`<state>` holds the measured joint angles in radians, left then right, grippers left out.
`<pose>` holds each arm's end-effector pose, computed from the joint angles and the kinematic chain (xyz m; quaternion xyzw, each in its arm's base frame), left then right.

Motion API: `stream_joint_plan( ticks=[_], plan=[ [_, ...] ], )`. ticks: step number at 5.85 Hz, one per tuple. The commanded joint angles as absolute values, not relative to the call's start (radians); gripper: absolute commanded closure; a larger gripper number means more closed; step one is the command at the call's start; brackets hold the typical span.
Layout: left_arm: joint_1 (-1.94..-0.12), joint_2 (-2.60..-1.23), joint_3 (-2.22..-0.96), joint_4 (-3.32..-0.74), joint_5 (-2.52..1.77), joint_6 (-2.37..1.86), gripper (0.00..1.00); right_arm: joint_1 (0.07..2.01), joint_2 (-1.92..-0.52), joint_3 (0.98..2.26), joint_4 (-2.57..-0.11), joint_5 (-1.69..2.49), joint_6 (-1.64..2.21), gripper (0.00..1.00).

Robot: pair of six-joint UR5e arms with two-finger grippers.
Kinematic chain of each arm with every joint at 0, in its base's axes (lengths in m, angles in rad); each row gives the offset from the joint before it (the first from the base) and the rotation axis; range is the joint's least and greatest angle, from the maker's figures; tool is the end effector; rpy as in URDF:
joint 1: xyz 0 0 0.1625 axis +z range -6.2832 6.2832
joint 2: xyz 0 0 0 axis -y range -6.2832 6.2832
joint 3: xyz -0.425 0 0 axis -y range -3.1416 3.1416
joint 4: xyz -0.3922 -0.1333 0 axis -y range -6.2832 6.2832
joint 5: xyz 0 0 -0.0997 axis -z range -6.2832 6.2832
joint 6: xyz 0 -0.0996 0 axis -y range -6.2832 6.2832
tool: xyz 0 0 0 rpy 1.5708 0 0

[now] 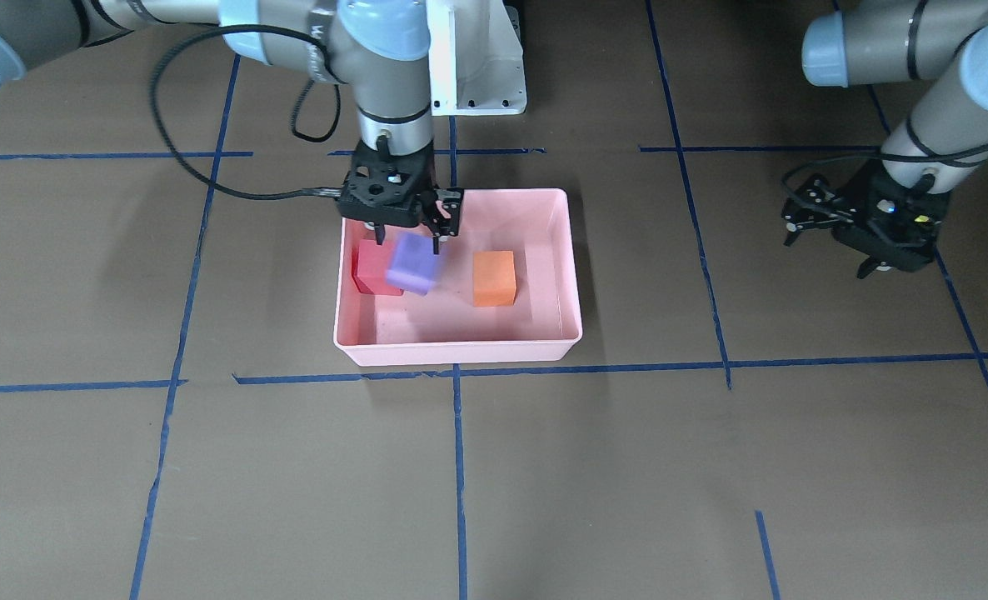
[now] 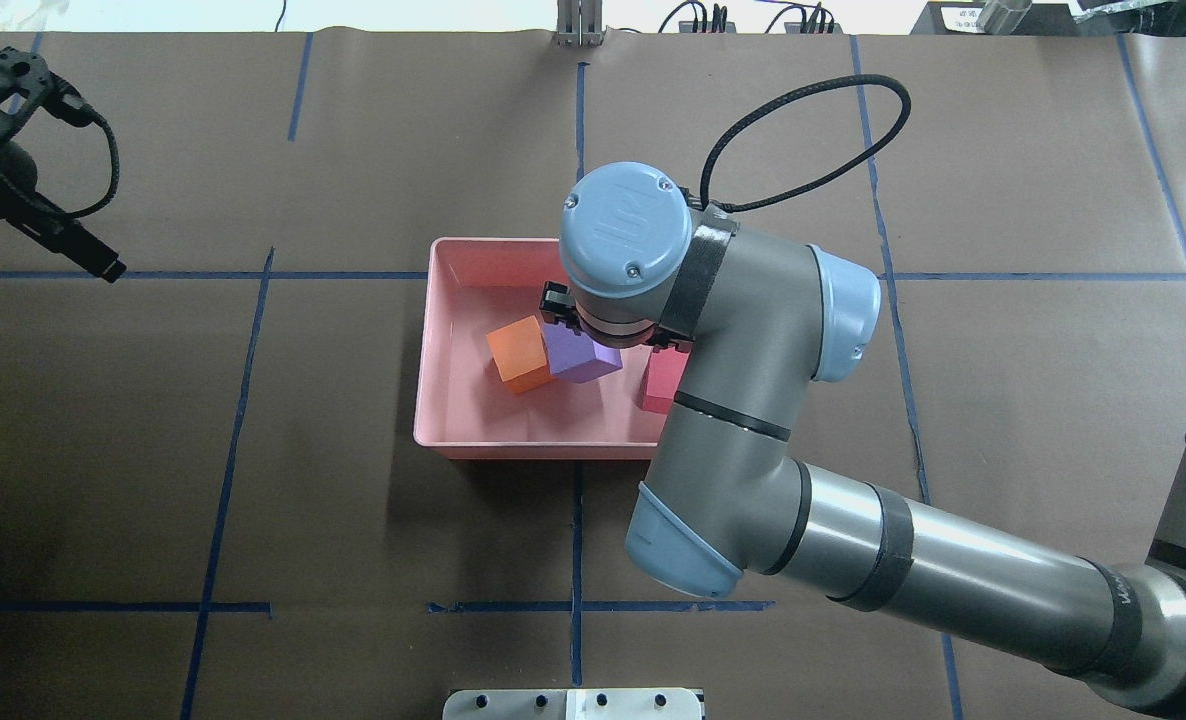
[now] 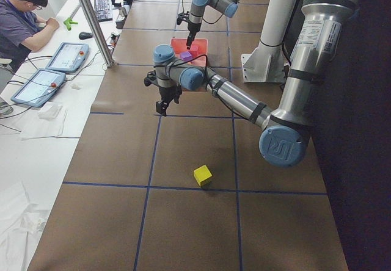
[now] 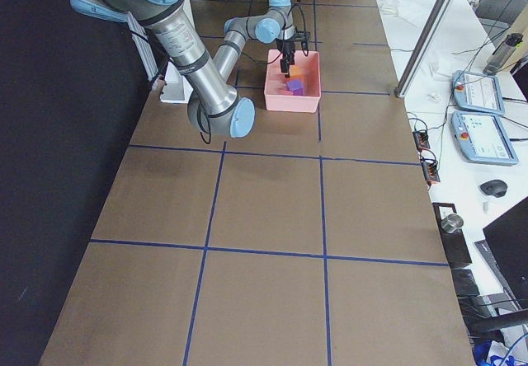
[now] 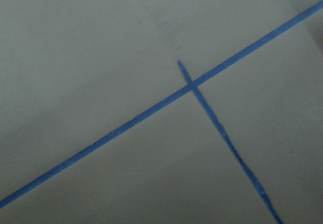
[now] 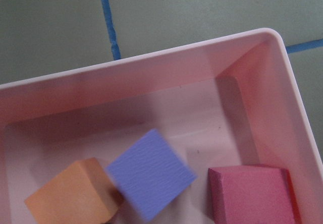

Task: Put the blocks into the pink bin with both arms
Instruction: 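Place the purple block in the bin while the left gripper withdraws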

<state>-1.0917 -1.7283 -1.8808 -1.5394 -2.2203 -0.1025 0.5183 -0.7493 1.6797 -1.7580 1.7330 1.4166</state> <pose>0.1844 -0.5135 0.4353 0.1071 0.3572 0.2410 0.8960 -0.5373 -0.4414 0.1424 0.0482 -0.3665 0.1392 0.9187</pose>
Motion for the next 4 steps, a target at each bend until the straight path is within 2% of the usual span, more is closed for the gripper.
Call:
stream_joint_plan(
  ticks=[1, 2, 4],
  plan=[
    [-1.1, -1.57, -1.885, -1.689, -2.22, -0.15, 0.0, 0.616, -0.812, 1.733, -1.761, 1.857, 1.27, 0.0],
    [-1.1, -1.475, -1.864, -1.861, -2.218, -0.193, 0.0, 0.679, -0.909, 1.821, -1.761, 1.911, 1.144, 0.0],
    [-1.1, -1.334, -1.794, -2.164, -2.218, -0.128, 0.0, 0.698, -0.963, 1.868, -1.759, 1.921, 1.103, 0.0]
  ],
)
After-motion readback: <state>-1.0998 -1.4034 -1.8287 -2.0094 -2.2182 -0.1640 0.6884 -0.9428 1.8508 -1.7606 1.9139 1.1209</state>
